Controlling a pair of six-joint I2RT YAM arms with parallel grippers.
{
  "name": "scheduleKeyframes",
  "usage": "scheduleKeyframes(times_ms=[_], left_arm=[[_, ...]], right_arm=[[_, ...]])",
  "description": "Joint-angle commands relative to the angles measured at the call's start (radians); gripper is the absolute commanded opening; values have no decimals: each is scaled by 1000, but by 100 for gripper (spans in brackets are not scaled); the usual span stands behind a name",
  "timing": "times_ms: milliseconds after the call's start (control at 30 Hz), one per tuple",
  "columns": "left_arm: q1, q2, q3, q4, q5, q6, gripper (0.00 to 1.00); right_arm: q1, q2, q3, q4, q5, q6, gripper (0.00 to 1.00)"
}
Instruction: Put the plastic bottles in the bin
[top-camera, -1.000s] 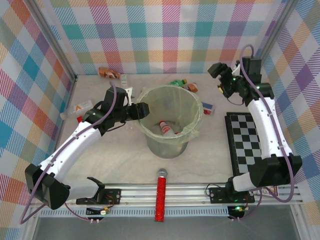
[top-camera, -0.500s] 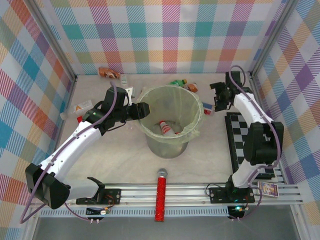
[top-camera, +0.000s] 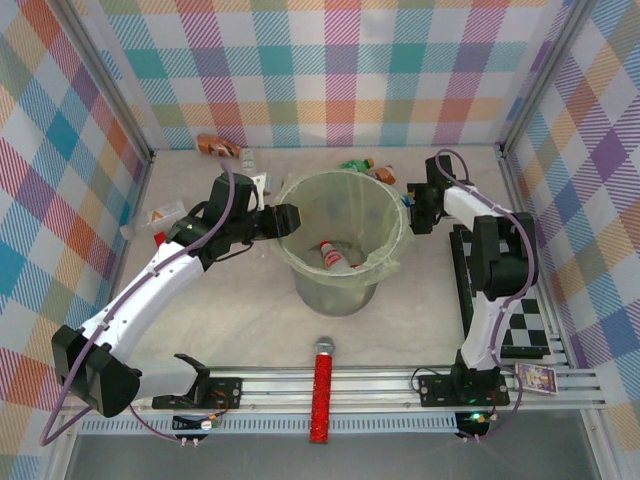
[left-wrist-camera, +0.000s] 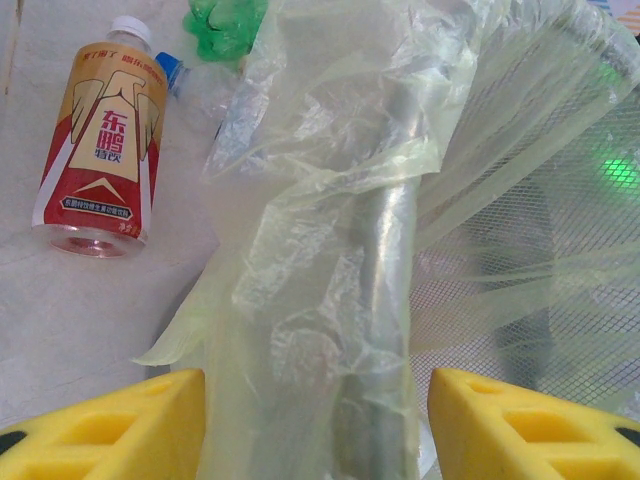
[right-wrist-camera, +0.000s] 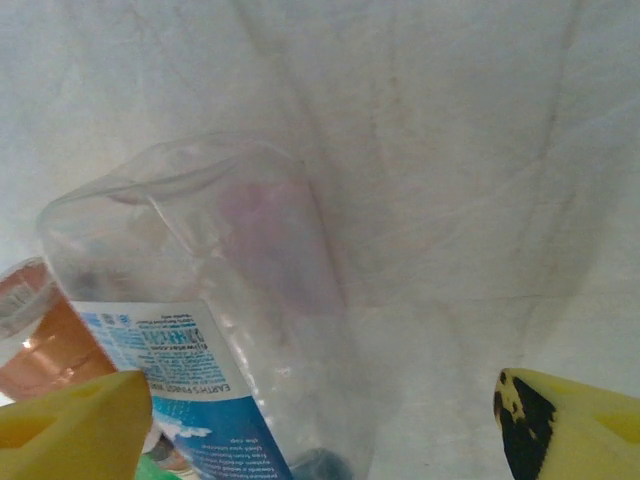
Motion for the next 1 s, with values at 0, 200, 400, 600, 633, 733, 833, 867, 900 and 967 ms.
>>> scheduleKeyframes(times_ms=[0, 200, 400, 600, 633, 733, 833, 867, 900, 967], left_arm=[[-8, 27, -16, -53, -28, 15, 59], [-8, 23, -20, -54, -32, 15, 59], [-7, 26, -19, -57, -34, 17, 59], [-7, 15, -18, -68, -41, 20, 59], [-7, 13, -19, -68, -44, 20, 59], [-7, 11, -19, -69, -46, 19, 59], [-7, 13, -17, -74, -42, 19, 59], [-7, 14, -17, -75, -43, 20, 59], [-7, 12, -17, -77, -44, 20, 59], [-7, 9, -17, -78, -45, 22, 59]], right_arm=[[2, 59, 38, -14, 22, 37, 88], [2, 126, 103, -13, 9, -17, 89], [1, 186, 177, -26, 5, -55, 90], [2, 197, 187, -25, 1, -53, 83], [2, 190, 178, -24, 5, -50, 80], [2, 175, 160, -23, 16, -45, 74], [0, 158, 154, -27, 23, -53, 68], [-2, 153, 154, -31, 25, -57, 67], [-2, 144, 152, -35, 30, -60, 66], [-5, 123, 154, -44, 42, -70, 64]])
